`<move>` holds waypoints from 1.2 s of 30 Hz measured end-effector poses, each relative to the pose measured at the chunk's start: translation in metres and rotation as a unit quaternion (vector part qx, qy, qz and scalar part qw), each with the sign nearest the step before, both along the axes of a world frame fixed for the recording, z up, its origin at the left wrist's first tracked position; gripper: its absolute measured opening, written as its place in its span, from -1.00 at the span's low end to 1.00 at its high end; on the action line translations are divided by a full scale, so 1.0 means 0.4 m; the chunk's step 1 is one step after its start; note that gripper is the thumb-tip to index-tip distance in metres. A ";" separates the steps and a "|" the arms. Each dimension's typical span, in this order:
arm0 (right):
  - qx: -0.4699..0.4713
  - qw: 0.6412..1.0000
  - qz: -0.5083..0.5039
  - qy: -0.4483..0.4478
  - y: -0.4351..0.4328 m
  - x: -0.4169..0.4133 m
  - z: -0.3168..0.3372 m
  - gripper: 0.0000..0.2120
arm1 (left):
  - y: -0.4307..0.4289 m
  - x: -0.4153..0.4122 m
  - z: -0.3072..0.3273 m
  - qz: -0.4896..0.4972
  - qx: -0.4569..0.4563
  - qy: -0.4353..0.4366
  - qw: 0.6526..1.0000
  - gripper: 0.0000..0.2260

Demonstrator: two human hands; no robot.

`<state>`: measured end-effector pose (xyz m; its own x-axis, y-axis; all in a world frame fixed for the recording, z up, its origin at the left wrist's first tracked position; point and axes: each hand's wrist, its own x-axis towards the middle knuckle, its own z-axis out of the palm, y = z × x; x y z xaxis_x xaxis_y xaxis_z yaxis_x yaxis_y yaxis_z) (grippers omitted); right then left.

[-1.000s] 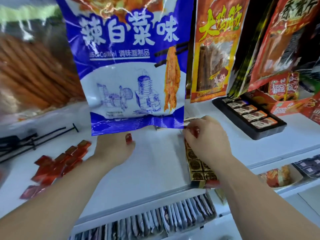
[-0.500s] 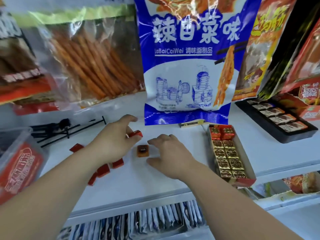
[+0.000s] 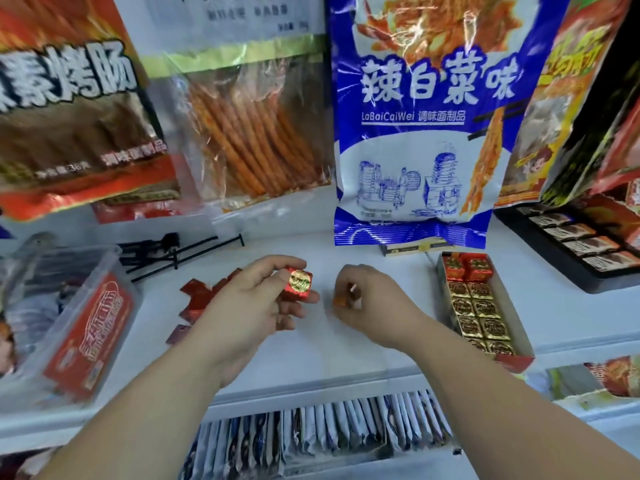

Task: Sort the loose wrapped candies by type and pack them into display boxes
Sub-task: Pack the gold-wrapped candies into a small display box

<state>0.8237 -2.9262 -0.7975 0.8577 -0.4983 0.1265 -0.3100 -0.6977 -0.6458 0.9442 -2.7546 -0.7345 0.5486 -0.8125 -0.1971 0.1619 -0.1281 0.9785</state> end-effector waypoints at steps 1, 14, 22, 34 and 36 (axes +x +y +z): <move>0.062 0.998 -0.015 -0.013 -0.003 -0.020 0.019 -0.82 | -0.006 -0.007 -0.011 0.009 -0.011 0.040 0.999 -0.77; 0.194 0.976 -0.063 -0.076 -0.025 -0.206 0.098 -0.58 | -0.110 -0.085 -0.089 -0.043 0.014 0.091 0.995 -0.77; 0.124 0.991 -0.016 -0.055 -0.041 -0.206 0.069 -0.52 | -0.155 -0.050 -0.116 -0.111 0.163 -0.216 0.956 -0.72; 0.129 0.987 -0.020 -0.093 -0.034 -0.202 0.075 -0.62 | -0.157 -0.006 -0.147 -0.124 0.235 -0.414 0.870 -0.74; 0.126 0.988 -0.026 -0.088 -0.030 -0.201 0.077 -0.58 | -0.151 -0.016 -0.143 -0.105 0.265 -0.452 0.845 -0.59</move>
<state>0.7433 -2.9381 -0.7668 0.8060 -0.5758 0.1374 -0.2088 -0.4936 -0.8442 0.9377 -2.8150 -0.7916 0.5237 -0.8400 -0.1415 -0.7019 -0.5197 0.4870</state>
